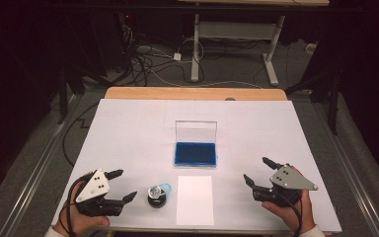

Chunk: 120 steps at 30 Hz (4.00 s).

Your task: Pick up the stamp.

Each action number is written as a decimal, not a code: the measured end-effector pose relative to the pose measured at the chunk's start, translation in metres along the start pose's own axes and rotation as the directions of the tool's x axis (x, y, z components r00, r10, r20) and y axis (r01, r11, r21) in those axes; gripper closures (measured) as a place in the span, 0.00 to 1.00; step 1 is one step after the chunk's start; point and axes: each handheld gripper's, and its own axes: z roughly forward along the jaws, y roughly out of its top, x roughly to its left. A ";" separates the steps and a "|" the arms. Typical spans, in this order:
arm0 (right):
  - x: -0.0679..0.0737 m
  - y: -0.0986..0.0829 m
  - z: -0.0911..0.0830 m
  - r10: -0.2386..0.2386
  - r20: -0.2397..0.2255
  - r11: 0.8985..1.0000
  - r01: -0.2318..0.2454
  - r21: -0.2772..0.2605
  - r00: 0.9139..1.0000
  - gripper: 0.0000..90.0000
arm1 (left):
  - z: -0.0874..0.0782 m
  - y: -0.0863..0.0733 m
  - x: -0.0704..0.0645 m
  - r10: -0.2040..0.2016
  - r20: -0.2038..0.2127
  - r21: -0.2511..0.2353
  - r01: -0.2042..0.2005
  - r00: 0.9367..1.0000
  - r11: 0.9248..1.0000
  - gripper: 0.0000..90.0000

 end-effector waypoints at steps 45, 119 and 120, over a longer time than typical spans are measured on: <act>0.004 -0.006 0.010 -0.035 -0.003 0.999 0.035 0.036 0.999 0.27 | 0.081 0.047 -0.015 0.054 0.200 0.355 -0.123 0.978 0.927 0.39; -0.003 -0.020 -0.009 -0.012 0.042 0.999 0.010 0.049 0.999 0.26 | 0.062 0.056 -0.007 0.130 0.148 0.193 -0.158 0.980 0.969 0.61; -0.003 -0.020 -0.009 -0.012 0.042 0.999 0.010 0.049 0.999 0.26 | 0.061 0.056 -0.007 0.130 0.146 0.191 -0.157 0.981 0.969 0.61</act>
